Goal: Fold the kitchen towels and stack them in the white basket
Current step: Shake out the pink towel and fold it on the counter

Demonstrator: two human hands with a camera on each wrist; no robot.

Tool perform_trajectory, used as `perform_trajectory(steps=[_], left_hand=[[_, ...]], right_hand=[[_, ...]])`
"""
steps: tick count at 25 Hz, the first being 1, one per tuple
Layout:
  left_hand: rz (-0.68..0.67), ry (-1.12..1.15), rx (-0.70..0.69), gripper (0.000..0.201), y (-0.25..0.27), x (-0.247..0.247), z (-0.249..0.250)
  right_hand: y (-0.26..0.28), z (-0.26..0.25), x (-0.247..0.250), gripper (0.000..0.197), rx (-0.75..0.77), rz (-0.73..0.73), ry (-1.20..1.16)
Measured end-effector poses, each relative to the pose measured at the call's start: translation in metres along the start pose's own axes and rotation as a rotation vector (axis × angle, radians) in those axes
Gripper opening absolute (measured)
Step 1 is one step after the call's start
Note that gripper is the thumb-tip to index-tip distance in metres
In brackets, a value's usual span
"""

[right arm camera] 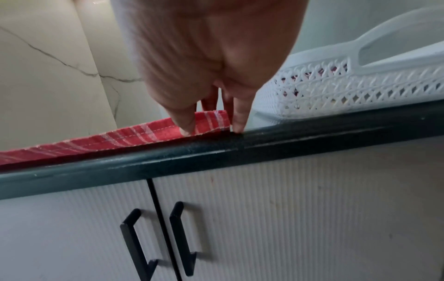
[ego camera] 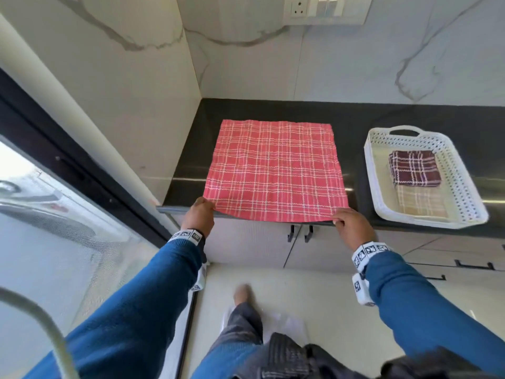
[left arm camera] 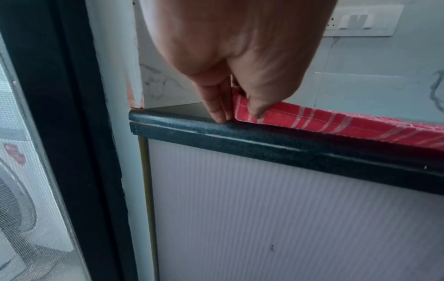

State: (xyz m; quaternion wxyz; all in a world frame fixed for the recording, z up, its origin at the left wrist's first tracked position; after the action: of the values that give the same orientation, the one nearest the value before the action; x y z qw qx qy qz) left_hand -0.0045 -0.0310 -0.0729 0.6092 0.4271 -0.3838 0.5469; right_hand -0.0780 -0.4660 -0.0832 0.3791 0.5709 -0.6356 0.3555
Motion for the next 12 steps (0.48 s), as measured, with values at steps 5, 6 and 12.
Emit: perform_trajectory(steps=[5, 6, 12], left_hand=[[-0.125, -0.113, 0.036, 0.025, 0.017, 0.015, -0.008], [-0.175, -0.153, 0.037, 0.024, 0.023, 0.018, -0.012], [-0.211, 0.108, 0.038, 0.011, 0.048, 0.093, -0.018]], right_hand=[[0.012, -0.002, 0.011, 0.010, -0.083, -0.149, -0.041], [0.018, -0.004, 0.011, 0.013, -0.068, -0.237, -0.056], [0.033, -0.039, 0.094, 0.010, -0.067, -0.327, -0.335]])
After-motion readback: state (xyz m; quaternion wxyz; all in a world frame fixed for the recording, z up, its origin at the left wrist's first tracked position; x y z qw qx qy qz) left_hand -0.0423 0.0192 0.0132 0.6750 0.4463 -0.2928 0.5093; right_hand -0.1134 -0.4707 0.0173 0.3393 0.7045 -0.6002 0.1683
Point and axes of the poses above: each hand's wrist, its own y-axis away from the middle knuckle, its own x-axis out of the back of the hand, z = x × y, the point moved 10 cm from there along -y, towards the middle knuckle, and after that the axes turned 1 degree about x, right-handed, at the moved point
